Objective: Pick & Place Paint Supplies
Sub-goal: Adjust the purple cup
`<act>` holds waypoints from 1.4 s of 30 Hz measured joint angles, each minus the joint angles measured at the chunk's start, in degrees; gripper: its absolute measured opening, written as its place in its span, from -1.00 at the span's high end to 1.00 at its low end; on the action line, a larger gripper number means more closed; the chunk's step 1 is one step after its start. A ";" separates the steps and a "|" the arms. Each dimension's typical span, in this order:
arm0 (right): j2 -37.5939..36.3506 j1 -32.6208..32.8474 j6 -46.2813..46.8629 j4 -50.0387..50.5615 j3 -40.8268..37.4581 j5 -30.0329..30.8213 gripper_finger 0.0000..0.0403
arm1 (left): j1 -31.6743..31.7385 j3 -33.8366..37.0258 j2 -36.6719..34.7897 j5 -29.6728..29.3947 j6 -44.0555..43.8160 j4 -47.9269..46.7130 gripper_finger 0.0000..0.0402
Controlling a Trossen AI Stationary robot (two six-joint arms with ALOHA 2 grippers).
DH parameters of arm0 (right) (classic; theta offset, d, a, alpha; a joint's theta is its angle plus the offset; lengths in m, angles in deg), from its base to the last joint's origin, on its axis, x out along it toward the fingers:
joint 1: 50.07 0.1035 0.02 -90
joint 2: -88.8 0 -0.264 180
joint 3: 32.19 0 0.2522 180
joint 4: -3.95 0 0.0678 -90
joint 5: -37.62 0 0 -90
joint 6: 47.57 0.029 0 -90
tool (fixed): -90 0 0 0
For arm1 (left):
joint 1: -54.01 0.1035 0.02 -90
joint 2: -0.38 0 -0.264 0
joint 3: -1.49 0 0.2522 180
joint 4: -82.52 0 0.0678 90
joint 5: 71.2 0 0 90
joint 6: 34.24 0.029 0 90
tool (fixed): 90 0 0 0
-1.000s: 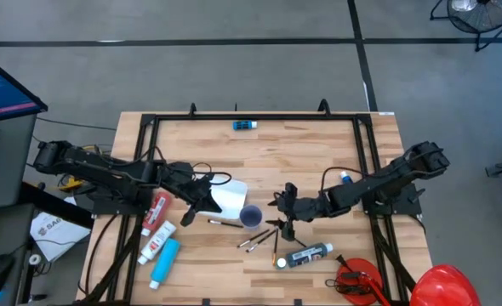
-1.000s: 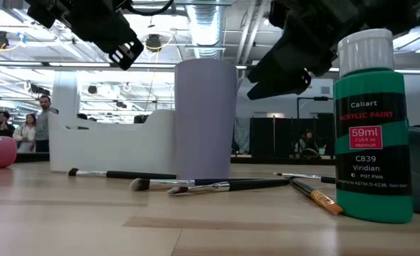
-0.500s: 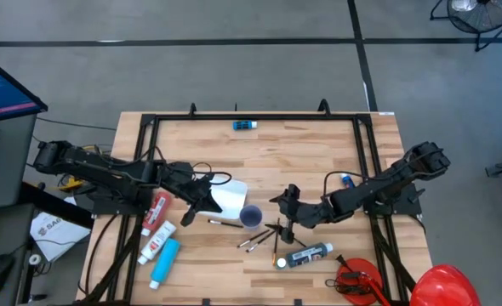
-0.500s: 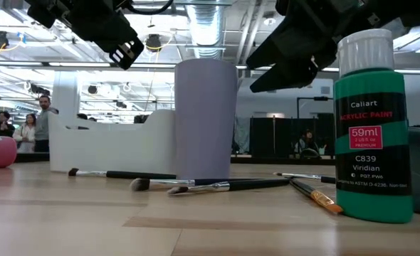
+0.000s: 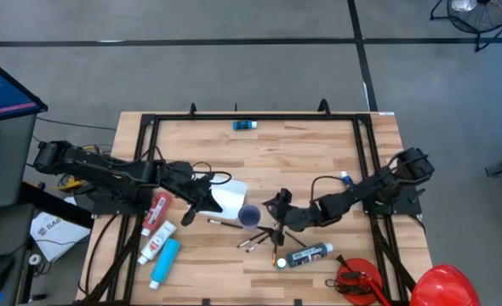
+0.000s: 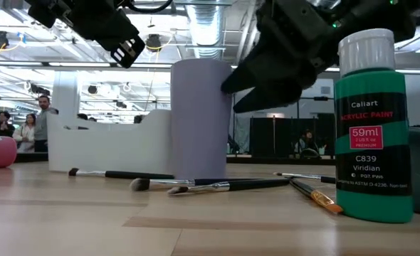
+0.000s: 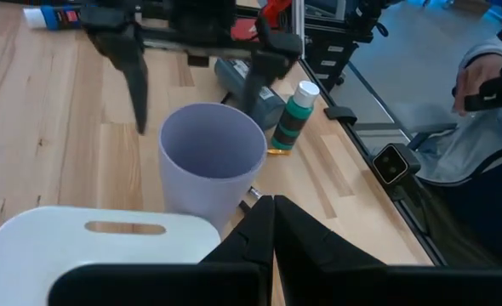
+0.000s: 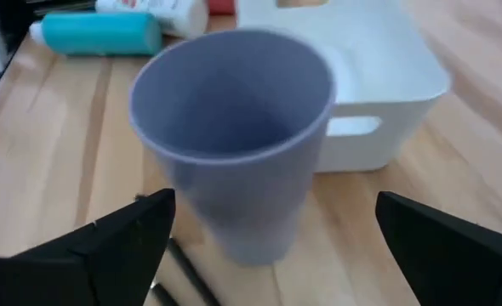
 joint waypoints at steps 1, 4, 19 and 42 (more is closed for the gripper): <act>0.44 0.24 -0.49 0.43 0.51 -0.42 -0.97 | -0.01 0.00 0.00 0.00 0.02 0.19 0.99; 2.64 0.76 -0.88 -0.28 2.94 -0.96 -0.98 | 0.00 0.00 0.00 0.00 0.14 0.32 0.99; 4.33 -1.37 -1.87 1.07 5.50 1.04 -0.98 | 0.00 0.00 0.00 0.00 0.15 0.32 0.99; 4.35 -2.49 -1.84 -2.87 5.50 1.02 -0.99 | 0.00 0.04 0.00 -0.02 0.16 1.15 0.99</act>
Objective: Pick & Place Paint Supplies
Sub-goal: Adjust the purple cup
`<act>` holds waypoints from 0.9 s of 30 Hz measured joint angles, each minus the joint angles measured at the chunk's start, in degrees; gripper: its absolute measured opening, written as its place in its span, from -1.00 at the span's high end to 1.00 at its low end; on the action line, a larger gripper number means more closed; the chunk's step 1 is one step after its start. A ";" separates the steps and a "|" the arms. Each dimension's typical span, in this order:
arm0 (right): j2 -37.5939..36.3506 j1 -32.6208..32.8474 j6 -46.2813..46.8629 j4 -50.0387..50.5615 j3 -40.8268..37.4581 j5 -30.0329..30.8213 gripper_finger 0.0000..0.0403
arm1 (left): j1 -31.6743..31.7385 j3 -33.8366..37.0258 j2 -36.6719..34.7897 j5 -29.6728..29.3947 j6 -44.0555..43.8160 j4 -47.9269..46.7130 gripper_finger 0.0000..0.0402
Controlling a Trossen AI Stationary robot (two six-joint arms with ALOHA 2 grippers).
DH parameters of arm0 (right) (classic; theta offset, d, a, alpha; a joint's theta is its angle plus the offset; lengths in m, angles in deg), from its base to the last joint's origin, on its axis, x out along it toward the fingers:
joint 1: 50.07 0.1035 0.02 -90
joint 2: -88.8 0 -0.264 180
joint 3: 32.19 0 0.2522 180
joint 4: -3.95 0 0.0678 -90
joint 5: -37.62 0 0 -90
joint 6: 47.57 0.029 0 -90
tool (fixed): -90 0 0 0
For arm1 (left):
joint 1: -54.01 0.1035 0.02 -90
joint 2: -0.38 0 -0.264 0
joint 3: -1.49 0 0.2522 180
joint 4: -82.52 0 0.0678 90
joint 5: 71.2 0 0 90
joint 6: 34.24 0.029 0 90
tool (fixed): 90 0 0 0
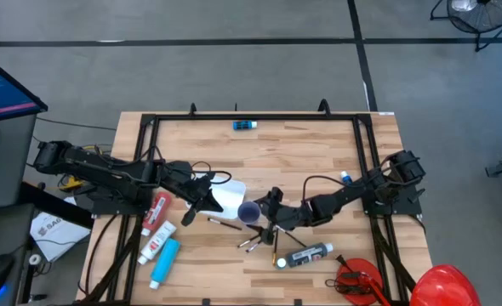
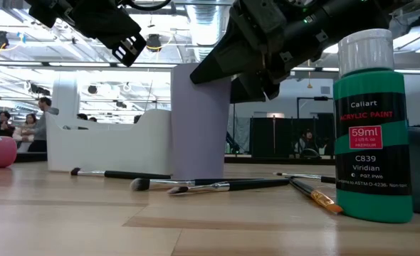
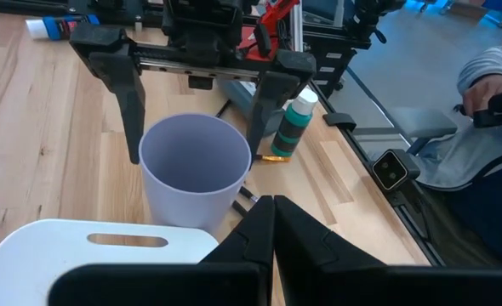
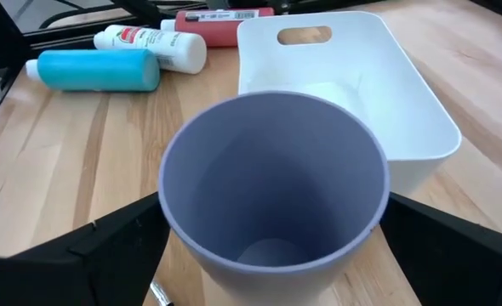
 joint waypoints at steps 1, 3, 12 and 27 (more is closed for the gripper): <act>0.00 0.02 0.00 0.00 0.00 0.00 -0.99 | 0.00 0.00 0.00 0.00 0.00 0.00 0.99; -0.01 0.00 0.00 -0.02 -0.02 0.00 -0.99 | -0.02 0.00 0.00 0.00 0.00 0.00 0.99; 0.00 -0.06 0.50 0.75 0.00 0.03 -0.93 | 0.00 0.00 0.00 0.00 0.02 0.00 0.99; -0.02 0.00 0.99 1.89 0.00 1.70 -0.68 | 0.00 0.00 0.00 0.00 0.02 0.09 0.99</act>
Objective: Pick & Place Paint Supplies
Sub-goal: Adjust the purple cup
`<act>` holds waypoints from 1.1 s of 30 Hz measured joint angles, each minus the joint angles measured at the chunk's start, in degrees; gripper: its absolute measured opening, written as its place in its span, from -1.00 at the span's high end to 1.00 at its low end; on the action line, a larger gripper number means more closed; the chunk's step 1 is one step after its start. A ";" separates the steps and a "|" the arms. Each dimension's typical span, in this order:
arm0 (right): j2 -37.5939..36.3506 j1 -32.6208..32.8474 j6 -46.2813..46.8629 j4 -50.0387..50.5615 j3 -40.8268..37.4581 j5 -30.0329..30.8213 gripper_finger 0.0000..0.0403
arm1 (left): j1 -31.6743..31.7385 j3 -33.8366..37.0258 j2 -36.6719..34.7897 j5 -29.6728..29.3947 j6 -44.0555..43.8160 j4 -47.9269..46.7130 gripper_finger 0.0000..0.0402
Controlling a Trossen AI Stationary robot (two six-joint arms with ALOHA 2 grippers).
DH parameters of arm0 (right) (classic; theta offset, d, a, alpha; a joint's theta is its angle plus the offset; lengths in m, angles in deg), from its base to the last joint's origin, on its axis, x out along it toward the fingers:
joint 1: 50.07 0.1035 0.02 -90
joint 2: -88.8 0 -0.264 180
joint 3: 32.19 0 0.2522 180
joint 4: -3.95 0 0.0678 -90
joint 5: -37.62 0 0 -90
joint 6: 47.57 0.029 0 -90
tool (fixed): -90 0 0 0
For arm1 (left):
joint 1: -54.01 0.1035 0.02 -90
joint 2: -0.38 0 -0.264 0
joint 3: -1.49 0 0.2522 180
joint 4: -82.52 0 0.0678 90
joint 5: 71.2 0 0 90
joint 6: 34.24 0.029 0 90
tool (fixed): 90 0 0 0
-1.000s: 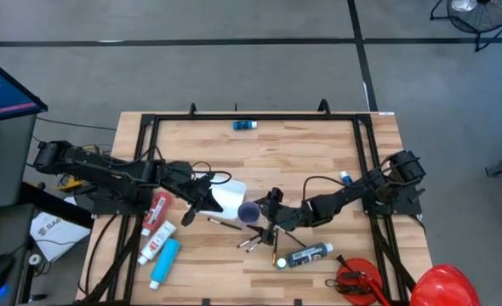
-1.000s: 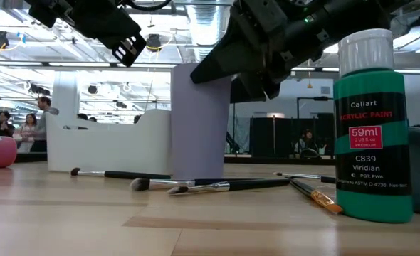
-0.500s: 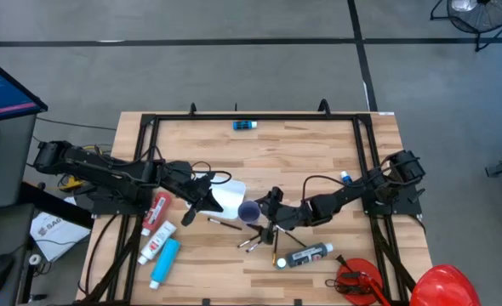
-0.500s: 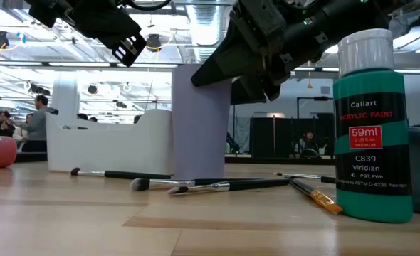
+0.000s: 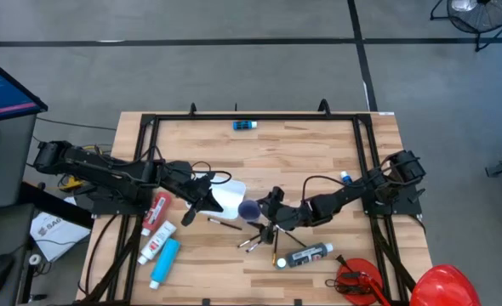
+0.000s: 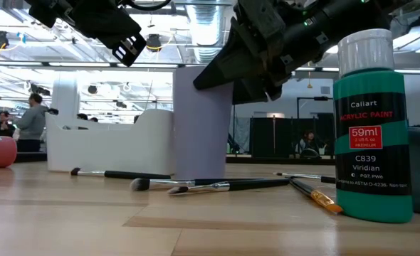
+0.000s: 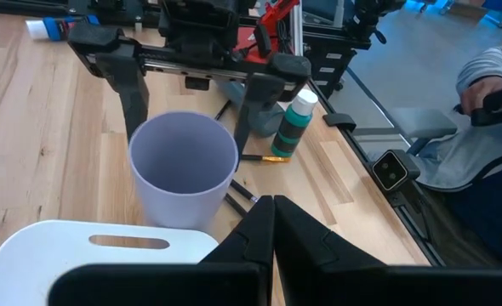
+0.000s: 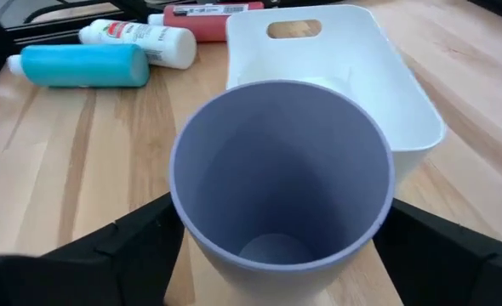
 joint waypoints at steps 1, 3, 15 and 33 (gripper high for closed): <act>-0.01 0.00 0.13 0.31 0.01 0.26 -0.69 | 0.00 0.00 0.00 0.00 -0.01 0.00 0.99; -0.07 -0.02 0.35 0.85 0.07 0.31 -0.72 | 0.00 0.00 0.00 0.00 -0.02 0.00 0.99; -0.22 0.16 2.09 3.32 0.20 1.49 -0.72 | -0.02 0.00 0.00 -0.37 0.00 0.07 0.99; -7.61 1.97 3.97 19.64 -0.26 7.61 -0.71 | 0.00 0.00 0.02 -1.36 0.00 0.07 0.99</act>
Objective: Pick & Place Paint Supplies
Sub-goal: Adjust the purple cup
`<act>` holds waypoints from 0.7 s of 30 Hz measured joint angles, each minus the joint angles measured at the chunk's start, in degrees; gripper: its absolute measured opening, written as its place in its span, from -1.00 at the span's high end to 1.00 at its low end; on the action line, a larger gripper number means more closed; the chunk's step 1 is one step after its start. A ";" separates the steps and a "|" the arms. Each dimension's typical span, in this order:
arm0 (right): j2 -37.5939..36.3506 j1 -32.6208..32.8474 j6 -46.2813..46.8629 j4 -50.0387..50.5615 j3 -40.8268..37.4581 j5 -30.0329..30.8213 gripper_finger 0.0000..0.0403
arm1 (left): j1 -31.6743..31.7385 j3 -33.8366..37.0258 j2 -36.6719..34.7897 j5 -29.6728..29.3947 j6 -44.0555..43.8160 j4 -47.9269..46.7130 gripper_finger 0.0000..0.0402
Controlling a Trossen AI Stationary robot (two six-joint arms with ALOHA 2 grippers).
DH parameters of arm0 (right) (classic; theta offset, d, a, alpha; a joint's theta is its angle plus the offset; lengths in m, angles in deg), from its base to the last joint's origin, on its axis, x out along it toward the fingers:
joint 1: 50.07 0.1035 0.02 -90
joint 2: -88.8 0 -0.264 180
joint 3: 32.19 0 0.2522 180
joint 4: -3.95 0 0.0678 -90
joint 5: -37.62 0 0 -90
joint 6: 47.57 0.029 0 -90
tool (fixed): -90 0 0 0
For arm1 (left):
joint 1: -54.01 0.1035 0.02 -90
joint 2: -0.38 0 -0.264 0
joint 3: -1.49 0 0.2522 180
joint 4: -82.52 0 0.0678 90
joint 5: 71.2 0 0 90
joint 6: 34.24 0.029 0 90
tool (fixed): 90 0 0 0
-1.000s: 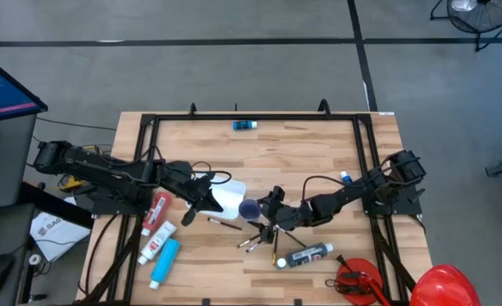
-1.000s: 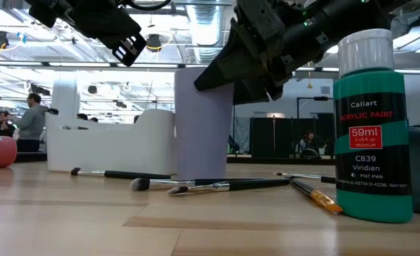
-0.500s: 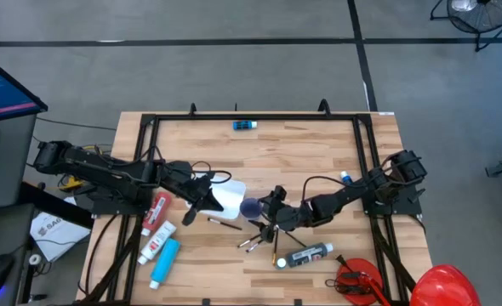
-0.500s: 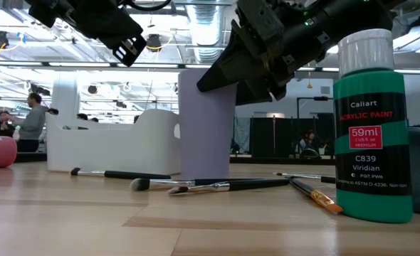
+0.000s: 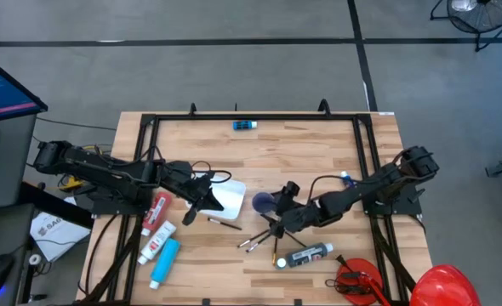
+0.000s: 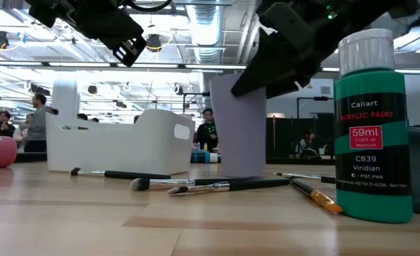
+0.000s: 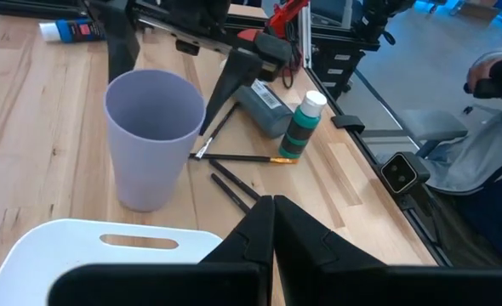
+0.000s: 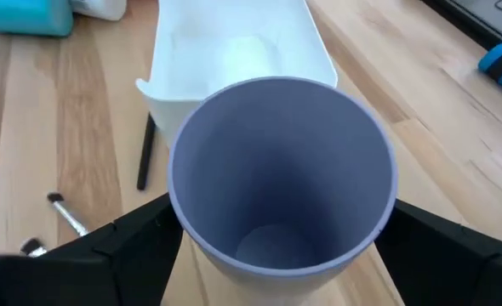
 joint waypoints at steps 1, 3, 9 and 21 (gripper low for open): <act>-0.11 0.05 0.70 0.90 0.02 0.16 -0.70 | 0.00 0.00 0.00 0.00 0.00 -0.01 0.99; -0.29 0.03 2.41 2.28 0.08 0.40 -0.70 | 0.00 0.00 0.00 0.01 0.00 0.01 0.99; -0.37 0.00 4.05 3.37 0.17 0.86 -0.71 | -0.01 0.00 0.00 0.03 0.00 0.01 0.99; -0.37 0.34 4.52 3.50 0.17 1.38 -0.80 | 0.00 0.00 0.00 0.05 0.00 -0.01 0.99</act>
